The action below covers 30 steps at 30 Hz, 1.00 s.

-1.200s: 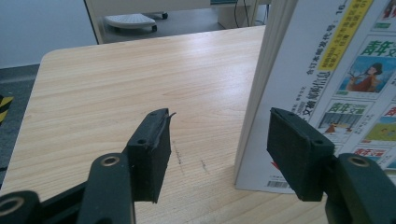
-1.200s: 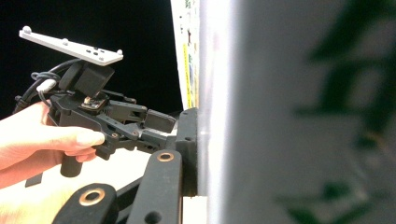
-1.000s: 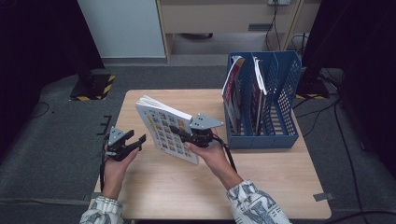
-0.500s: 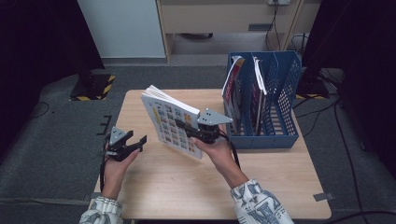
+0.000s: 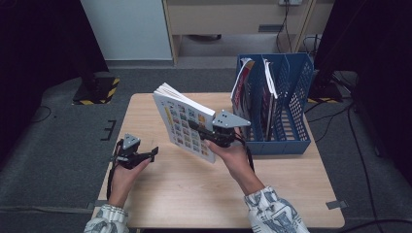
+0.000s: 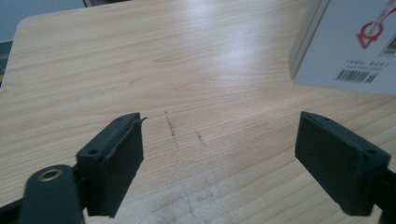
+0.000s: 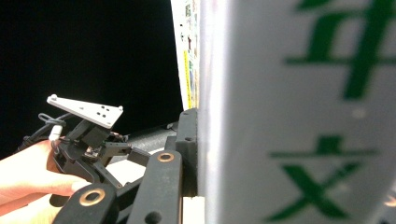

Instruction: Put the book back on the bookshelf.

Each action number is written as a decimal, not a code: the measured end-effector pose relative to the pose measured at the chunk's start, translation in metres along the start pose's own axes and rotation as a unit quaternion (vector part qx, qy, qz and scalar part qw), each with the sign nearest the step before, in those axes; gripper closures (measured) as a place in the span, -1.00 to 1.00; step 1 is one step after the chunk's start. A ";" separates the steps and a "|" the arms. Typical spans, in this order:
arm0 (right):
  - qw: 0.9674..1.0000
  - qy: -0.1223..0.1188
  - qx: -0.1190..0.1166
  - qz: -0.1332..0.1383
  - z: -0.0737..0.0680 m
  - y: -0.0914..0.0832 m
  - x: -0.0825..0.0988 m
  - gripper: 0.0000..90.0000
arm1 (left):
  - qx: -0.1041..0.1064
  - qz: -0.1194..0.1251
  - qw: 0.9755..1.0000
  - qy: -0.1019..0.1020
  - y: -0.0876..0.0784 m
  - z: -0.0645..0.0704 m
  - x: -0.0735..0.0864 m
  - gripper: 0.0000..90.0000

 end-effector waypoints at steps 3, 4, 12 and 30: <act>1.000 -0.003 0.003 0.000 0.000 -0.003 -0.002 0.65 | 0.001 -0.003 1.000 0.005 0.001 0.001 0.001 -0.73; 1.000 -0.003 0.004 -0.001 0.000 -0.004 -0.002 0.65 | 0.001 -0.004 1.000 0.005 0.002 0.002 0.001 -0.75; 1.000 -0.005 0.008 -0.003 0.002 -0.015 -0.004 0.65 | 0.003 -0.027 0.999 0.017 0.010 0.005 0.006 -0.80; 1.000 -0.003 0.016 -0.002 0.004 -0.041 -0.006 0.65 | -0.001 -0.038 0.999 0.027 0.012 0.007 0.008 -0.80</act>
Point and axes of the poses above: each handheld gripper's, and its own axes: y roughly forward along the jaws, x roughly out of its underside, z roughly to its right, the point moved 3 cm from there along y, roughly forward along the jaws, and after that the axes turned 1 degree about -z, right-handed, at the moved point
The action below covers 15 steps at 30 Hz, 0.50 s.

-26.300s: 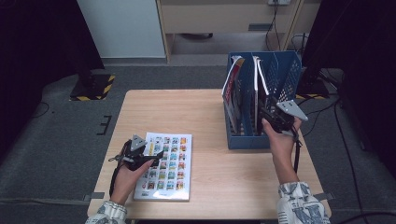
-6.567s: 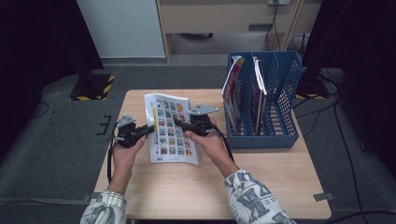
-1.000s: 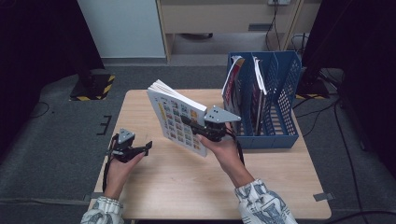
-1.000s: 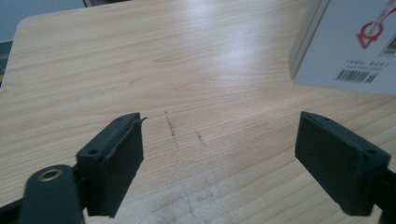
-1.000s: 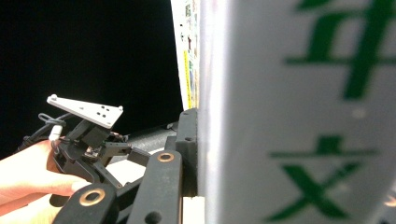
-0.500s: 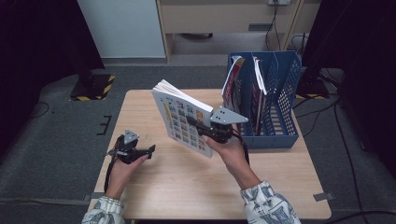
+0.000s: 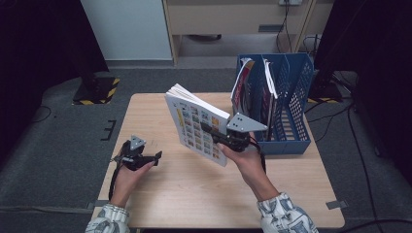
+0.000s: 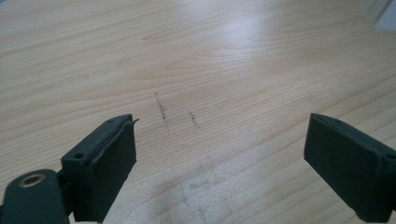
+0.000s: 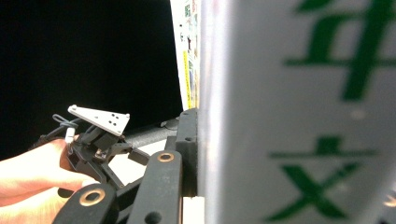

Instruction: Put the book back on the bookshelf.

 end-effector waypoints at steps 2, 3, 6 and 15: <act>1.000 -0.002 0.000 -0.002 0.000 -0.001 0.001 0.65 | 0.000 -0.001 1.000 0.000 0.000 0.000 0.000 -0.80; 1.000 -0.003 0.000 -0.003 0.000 -0.002 0.002 0.65 | 0.000 -0.001 1.000 0.000 0.000 0.000 0.000 -0.80; 1.000 -0.004 -0.001 -0.008 -0.001 -0.004 0.002 0.65 | 0.001 -0.004 1.000 0.001 0.001 0.000 0.001 -0.81; 1.000 -0.004 0.002 -0.007 0.000 -0.012 0.002 0.65 | 0.005 -0.005 1.000 0.001 0.003 0.001 0.001 -0.82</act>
Point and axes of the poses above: each handheld gripper's, and its own axes: y roughly forward along the jaws, x roughly out of its underside, z roughly to its right, the point moved 3 cm from there along y, roughly forward along the jaws, and after that the axes turned 1 degree about -z, right-handed, at the moved point
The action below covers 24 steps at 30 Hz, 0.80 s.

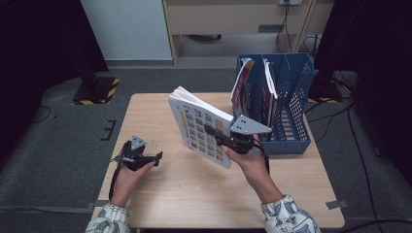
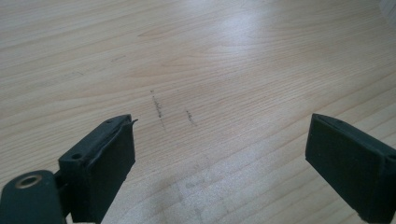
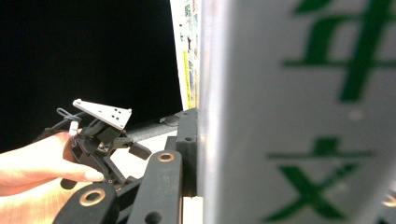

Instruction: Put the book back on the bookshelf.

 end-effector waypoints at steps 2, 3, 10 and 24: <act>1.000 -0.001 0.001 0.000 0.000 -0.002 0.000 0.65 | 0.000 -0.001 1.000 0.001 0.000 0.000 0.000 -0.82; 1.000 -0.001 0.000 -0.001 0.000 -0.003 0.000 0.65 | 0.000 -0.001 1.000 0.001 0.001 0.000 0.000 -0.82; 1.000 -0.003 -0.002 -0.006 -0.002 -0.012 0.002 0.65 | 0.000 -0.002 1.000 0.000 0.002 0.001 0.001 -0.82; 1.000 0.002 0.004 -0.015 0.002 -0.031 0.010 0.65 | 0.001 -0.013 1.000 0.013 0.008 0.005 0.002 -0.83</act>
Point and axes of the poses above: each handheld gripper's, and its own axes: y roughly forward along the jaws, x roughly out of its underside, z roughly to its right, the point moved 3 cm from there along y, roughly forward along the jaws, and after that the axes turned 1 degree about -z, right-handed, at the moved point
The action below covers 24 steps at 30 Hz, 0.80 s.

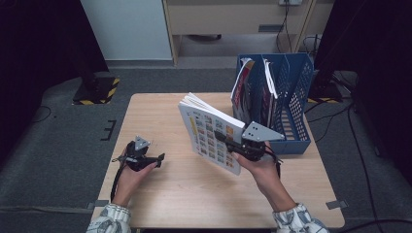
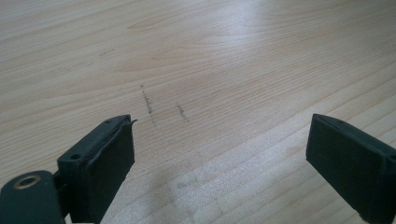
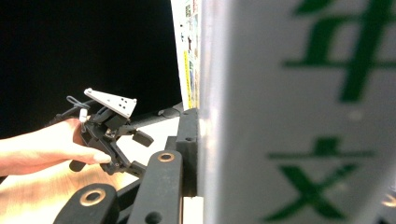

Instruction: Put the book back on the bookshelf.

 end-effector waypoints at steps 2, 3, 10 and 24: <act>1.000 0.000 0.000 -0.001 0.001 -0.002 0.002 0.65 | 0.000 -0.001 1.000 0.000 0.000 0.000 0.000 -0.83; 1.000 0.002 0.001 -0.001 0.001 -0.002 0.002 0.65 | 0.000 -0.001 1.000 0.000 0.001 0.000 0.000 -0.83; 1.000 0.001 0.003 -0.008 0.003 -0.009 0.007 0.65 | -0.004 -0.008 1.000 0.003 0.002 0.000 0.001 -0.84; 1.000 0.006 0.018 -0.011 0.014 -0.038 0.012 0.65 | -0.014 -0.027 1.000 0.009 0.006 0.000 0.005 -0.85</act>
Point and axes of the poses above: each handheld gripper's, and its own axes: y roughly forward along the jaws, x roughly out of its underside, z roughly to its right, the point moved 3 cm from there along y, roughly forward along the jaws, and after that the axes turned 1 degree about -z, right-handed, at the moved point
